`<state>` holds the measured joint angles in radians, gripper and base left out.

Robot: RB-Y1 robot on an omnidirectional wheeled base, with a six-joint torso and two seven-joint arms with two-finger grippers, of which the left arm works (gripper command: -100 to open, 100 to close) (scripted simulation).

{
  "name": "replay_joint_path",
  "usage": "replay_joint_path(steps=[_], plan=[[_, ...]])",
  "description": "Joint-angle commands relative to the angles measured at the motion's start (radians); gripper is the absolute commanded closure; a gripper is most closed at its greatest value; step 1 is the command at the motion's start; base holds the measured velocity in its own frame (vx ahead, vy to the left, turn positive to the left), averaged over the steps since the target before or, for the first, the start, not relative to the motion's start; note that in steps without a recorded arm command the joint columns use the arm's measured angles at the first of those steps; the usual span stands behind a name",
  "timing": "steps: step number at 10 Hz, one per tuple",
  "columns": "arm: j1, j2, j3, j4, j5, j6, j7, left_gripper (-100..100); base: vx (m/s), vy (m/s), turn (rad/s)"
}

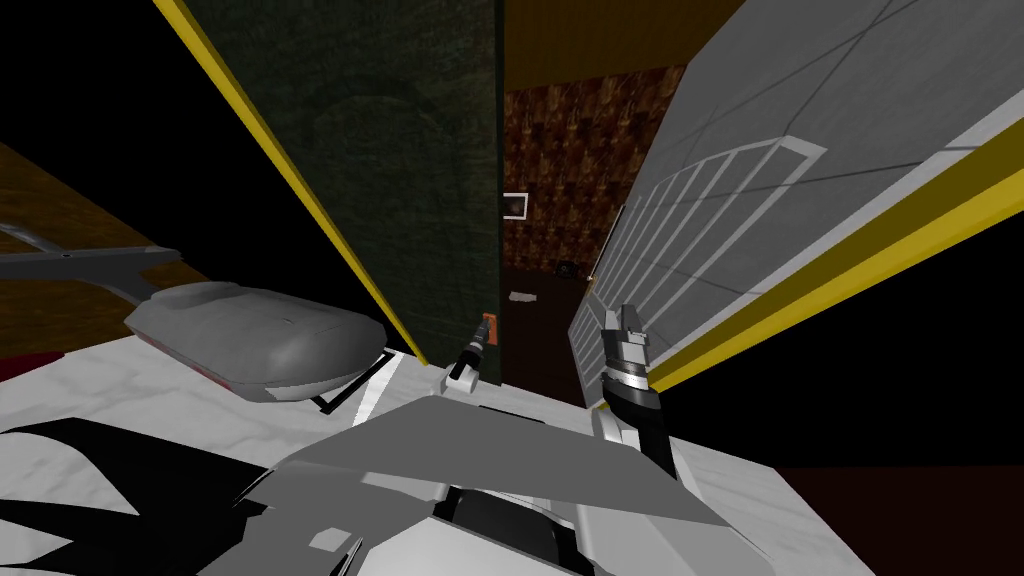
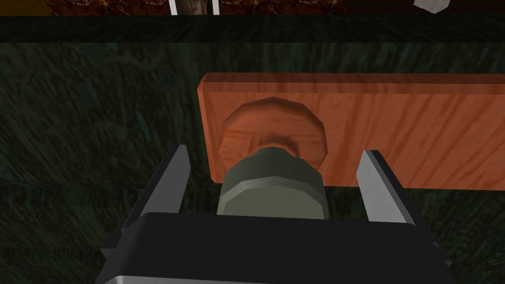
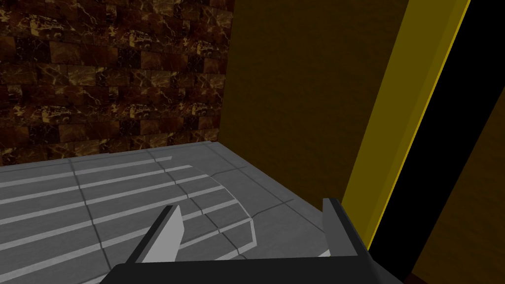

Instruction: Push the door open

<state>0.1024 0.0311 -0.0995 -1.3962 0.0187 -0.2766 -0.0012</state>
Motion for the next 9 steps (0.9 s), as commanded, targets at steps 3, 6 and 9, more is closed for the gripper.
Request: replay_joint_path(steps=[3,6,9], plan=[[0.001,0.001,0.000,0.000,0.000,0.000,0.000,100,-0.014,0.004,-0.007],[0.001,0.001,0.000,0.000,0.000,0.000,0.000,100,0.000,0.000,0.000],[-0.009,0.018,0.028,0.003,0.003,0.000,-0.005,100,0.140,-0.054,0.043]])
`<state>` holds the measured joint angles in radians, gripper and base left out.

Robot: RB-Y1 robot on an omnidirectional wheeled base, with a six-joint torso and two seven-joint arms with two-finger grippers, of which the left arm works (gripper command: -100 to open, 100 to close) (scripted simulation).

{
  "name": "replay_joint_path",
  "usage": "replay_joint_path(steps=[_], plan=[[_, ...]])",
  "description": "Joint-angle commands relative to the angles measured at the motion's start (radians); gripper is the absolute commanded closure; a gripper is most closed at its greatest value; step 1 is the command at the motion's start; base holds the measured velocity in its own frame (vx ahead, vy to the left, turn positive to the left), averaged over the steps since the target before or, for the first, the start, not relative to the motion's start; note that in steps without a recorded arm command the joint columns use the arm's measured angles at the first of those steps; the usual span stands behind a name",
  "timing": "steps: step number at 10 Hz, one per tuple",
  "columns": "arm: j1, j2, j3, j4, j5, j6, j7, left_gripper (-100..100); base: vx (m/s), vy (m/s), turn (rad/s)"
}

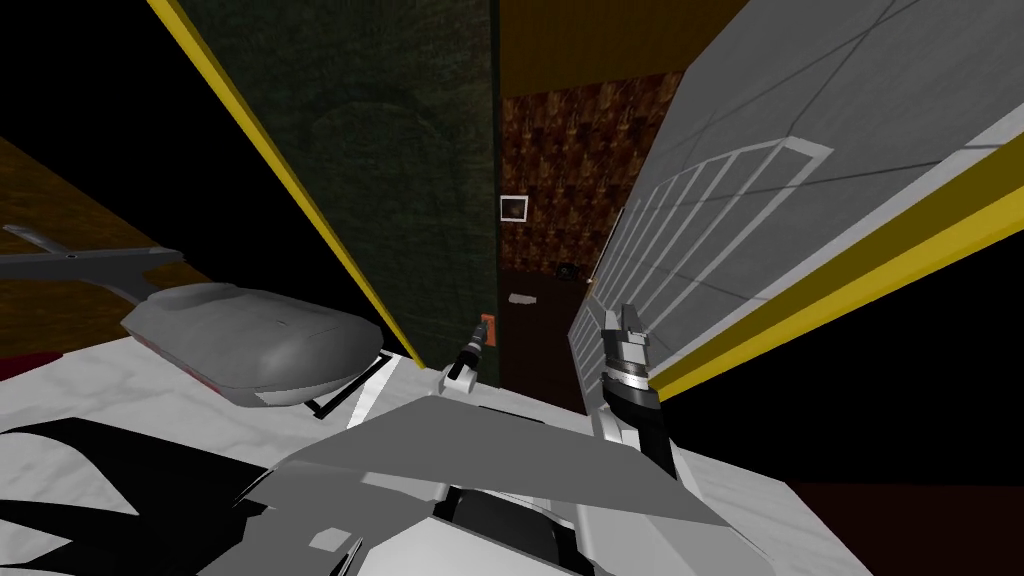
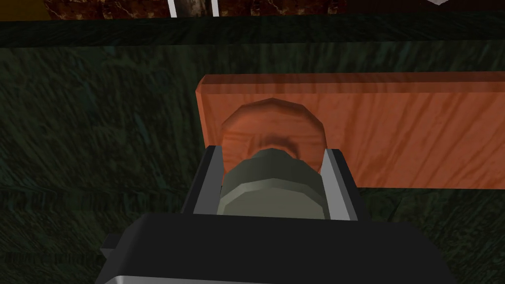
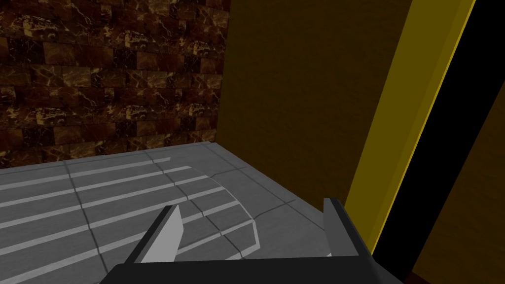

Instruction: Push the door open

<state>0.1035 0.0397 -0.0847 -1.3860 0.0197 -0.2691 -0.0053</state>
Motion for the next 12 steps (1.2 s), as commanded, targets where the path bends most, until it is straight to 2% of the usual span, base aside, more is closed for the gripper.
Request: replay_joint_path(steps=[1,5,9,12], plan=[[-0.011,0.014,0.022,-0.005,0.002,-0.007,-0.003,100,0.174,-0.053,0.038],[-0.020,0.029,0.069,0.004,0.007,-0.007,-0.011,100,0.197,-0.064,0.051],[-0.026,0.033,0.097,0.009,0.010,-0.007,-0.017,100,0.119,-0.063,0.047],[-0.032,0.034,0.135,0.016,0.013,-0.007,-0.023,100,0.122,-0.069,0.068]])
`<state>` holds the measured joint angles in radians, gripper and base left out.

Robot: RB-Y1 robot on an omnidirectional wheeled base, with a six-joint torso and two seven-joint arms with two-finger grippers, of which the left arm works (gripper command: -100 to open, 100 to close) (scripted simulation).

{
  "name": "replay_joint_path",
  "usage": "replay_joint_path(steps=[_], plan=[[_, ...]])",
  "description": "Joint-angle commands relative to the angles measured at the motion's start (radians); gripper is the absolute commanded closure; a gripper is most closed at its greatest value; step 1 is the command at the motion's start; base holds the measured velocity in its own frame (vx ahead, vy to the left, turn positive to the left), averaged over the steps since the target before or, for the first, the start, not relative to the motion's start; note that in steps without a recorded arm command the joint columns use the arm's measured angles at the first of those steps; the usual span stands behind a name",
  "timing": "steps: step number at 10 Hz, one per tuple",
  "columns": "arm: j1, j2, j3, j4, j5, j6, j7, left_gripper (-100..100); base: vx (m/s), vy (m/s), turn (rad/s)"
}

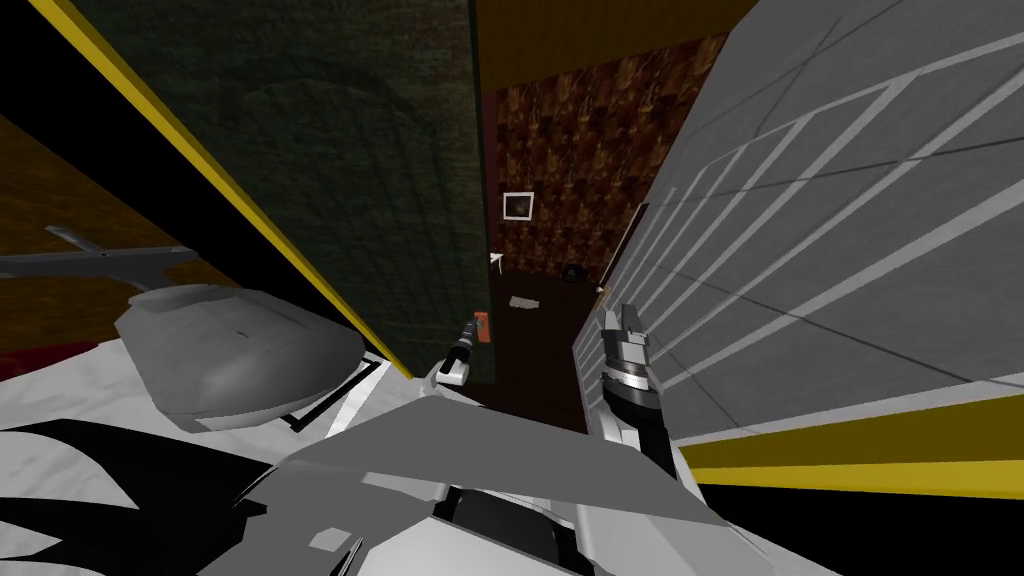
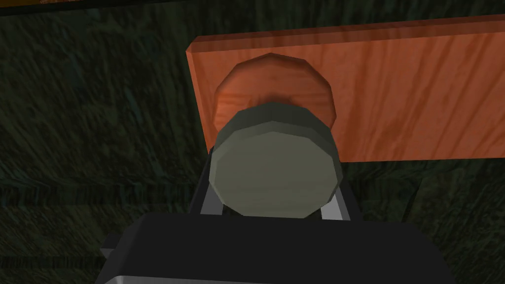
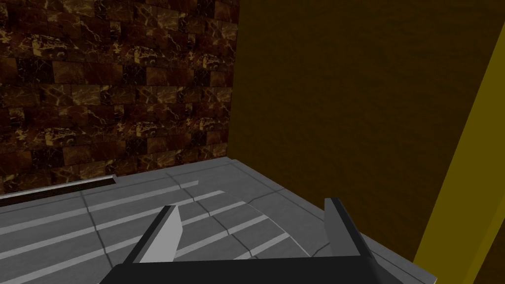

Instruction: Push the door open

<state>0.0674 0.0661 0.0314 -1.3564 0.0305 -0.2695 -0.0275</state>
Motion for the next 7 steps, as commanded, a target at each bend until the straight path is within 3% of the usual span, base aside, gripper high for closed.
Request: replay_joint_path(steps=[1,3,4,7], plan=[[0.001,0.006,0.034,-0.011,0.004,-0.007,-0.004,100,0.170,-0.089,0.132],[-0.003,0.003,0.057,-0.006,0.006,-0.006,-0.008,100,0.174,-0.054,0.093],[0.007,0.004,0.041,-0.015,0.008,-0.003,-0.003,-100,-0.051,-0.071,0.050],[0.014,0.000,0.035,-0.020,0.011,-0.003,0.001,-100,-0.180,-0.045,0.000]])
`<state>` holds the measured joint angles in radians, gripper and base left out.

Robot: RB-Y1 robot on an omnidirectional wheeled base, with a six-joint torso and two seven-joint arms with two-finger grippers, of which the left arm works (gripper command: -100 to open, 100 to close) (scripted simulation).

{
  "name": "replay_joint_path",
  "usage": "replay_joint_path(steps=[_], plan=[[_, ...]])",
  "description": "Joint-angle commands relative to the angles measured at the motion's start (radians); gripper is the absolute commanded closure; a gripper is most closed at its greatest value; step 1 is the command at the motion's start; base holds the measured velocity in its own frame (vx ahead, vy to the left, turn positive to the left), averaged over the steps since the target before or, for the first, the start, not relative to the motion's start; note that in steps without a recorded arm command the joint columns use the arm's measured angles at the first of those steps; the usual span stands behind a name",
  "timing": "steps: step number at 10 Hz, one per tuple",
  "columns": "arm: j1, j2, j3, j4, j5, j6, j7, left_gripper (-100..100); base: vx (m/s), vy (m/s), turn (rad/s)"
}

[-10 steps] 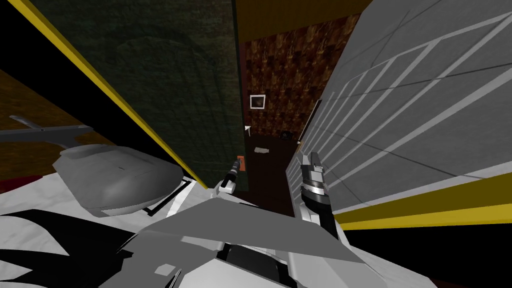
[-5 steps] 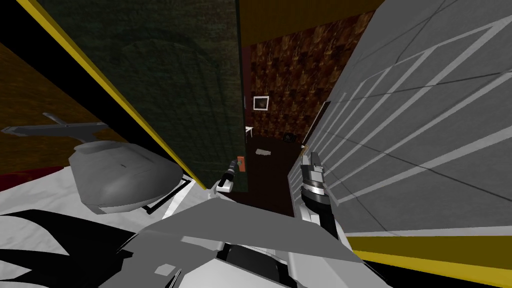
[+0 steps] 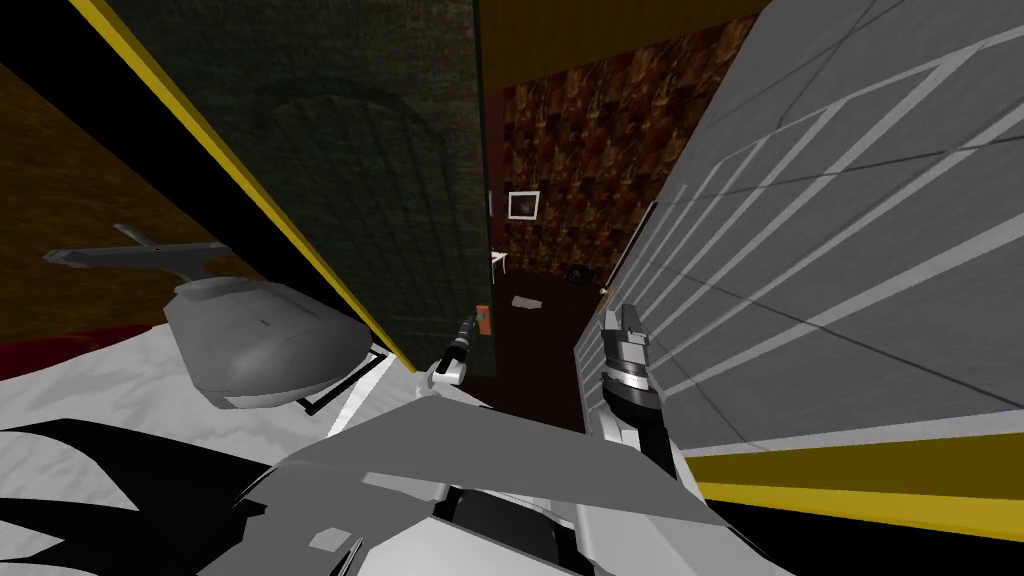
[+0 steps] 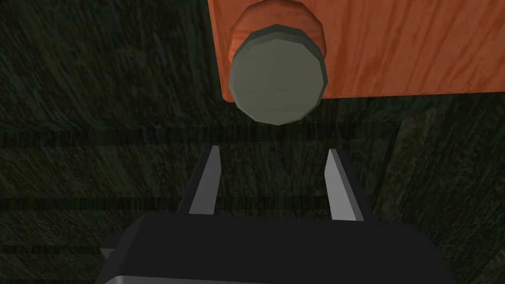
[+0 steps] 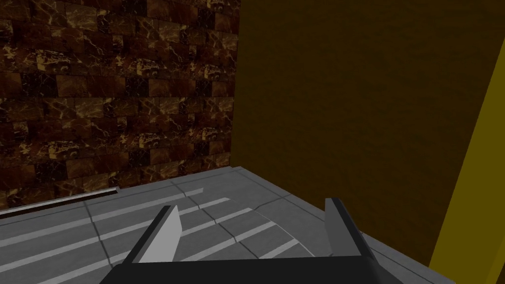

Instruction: Push the door open

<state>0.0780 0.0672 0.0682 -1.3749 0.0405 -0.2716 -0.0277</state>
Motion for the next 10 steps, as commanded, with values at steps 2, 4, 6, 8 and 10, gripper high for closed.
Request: replay_joint_path(steps=[2,4,6,8,10], plan=[[0.012,-0.012,-0.010,-0.008,0.005,-0.001,0.007,-100,-0.229,-0.056,0.016],[0.018,-0.028,-0.017,-0.013,0.009,-0.001,0.012,-100,-0.230,-0.081,0.017],[0.014,-0.014,-0.012,-0.006,0.008,-0.005,0.010,-100,-0.005,-0.027,-0.010],[0.010,-0.011,-0.008,0.001,0.008,-0.010,0.009,-100,0.149,0.016,-0.011],[0.003,-0.011,-0.003,0.012,0.008,-0.018,0.008,-100,0.238,0.015,-0.018]])
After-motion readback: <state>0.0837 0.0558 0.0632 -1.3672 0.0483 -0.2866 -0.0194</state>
